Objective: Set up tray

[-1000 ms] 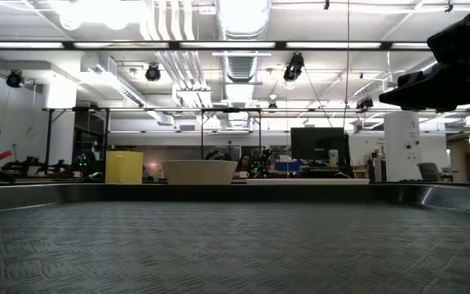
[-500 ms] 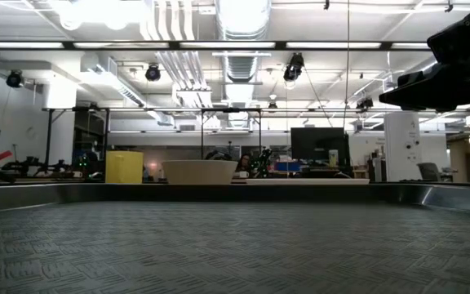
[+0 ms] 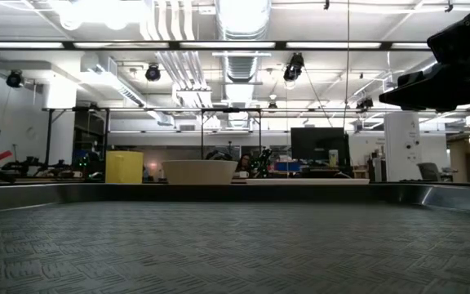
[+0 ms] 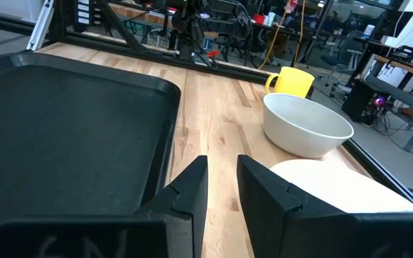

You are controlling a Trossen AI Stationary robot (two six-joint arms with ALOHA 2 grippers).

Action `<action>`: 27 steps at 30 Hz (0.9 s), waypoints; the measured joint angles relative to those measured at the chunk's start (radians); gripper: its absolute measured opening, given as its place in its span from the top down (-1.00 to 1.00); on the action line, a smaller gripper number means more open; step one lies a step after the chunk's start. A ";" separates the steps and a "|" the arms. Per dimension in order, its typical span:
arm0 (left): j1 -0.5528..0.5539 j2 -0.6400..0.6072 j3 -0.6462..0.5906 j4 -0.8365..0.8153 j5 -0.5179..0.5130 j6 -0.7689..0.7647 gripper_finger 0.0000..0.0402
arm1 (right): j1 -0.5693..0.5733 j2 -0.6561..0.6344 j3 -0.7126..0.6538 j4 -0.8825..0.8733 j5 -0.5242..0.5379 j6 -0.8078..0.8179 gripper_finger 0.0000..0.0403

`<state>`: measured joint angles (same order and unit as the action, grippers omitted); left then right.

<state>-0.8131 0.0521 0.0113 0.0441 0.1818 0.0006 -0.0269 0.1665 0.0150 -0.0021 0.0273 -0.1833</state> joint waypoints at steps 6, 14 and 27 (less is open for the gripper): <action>0.000 0.000 0.000 0.004 -0.012 0.002 0.34 | 0.000 0.000 0.000 0.000 0.000 0.000 0.66; 0.001 0.000 -0.001 0.126 -0.269 0.082 0.34 | 0.000 0.000 0.000 0.000 0.000 0.000 0.66; 0.002 -0.001 -0.001 0.493 -0.676 0.307 0.34 | 0.000 0.000 0.000 0.000 0.000 0.000 0.66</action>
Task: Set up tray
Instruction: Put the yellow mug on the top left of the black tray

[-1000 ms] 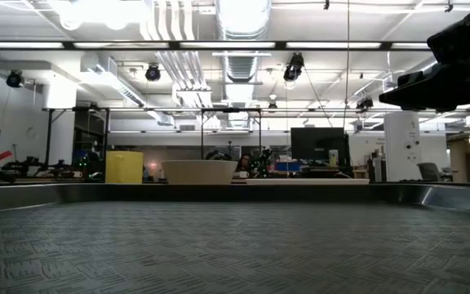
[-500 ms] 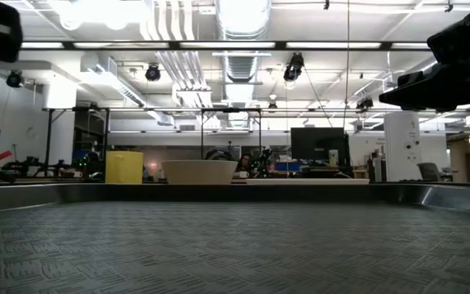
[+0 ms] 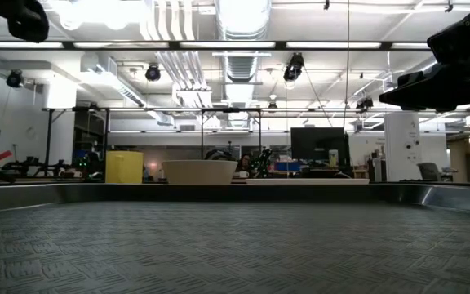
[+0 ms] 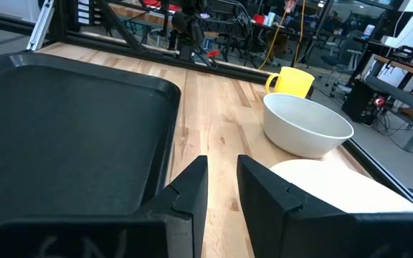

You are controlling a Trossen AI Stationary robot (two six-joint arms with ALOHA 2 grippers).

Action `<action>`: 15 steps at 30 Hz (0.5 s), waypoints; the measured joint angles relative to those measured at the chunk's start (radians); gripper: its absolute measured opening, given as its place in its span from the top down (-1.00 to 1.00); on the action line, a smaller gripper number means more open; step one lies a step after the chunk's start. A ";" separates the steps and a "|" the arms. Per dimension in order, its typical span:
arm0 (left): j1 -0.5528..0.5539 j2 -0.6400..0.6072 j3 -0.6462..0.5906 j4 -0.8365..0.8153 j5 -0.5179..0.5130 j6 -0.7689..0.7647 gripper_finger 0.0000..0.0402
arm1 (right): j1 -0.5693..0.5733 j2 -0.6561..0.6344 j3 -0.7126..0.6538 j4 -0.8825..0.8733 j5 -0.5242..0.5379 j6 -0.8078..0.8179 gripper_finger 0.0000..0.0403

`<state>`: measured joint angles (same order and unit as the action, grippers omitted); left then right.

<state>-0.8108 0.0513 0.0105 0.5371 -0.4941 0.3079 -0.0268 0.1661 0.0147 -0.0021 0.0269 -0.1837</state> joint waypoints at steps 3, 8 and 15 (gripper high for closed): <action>0.000 0.000 0.000 0.054 -0.121 0.083 0.34 | 0.000 0.000 0.000 0.000 0.000 0.000 0.66; 0.000 0.002 0.000 0.006 -0.152 0.287 0.34 | 0.000 0.000 0.000 0.000 0.000 0.000 0.66; 0.001 -0.001 0.022 0.046 -0.156 0.353 0.34 | 0.000 0.000 0.000 0.000 0.000 0.000 0.66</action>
<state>-0.8097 0.0506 0.0329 0.5829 -0.6501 0.6605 -0.0266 0.1665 0.0148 -0.0025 0.0274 -0.1837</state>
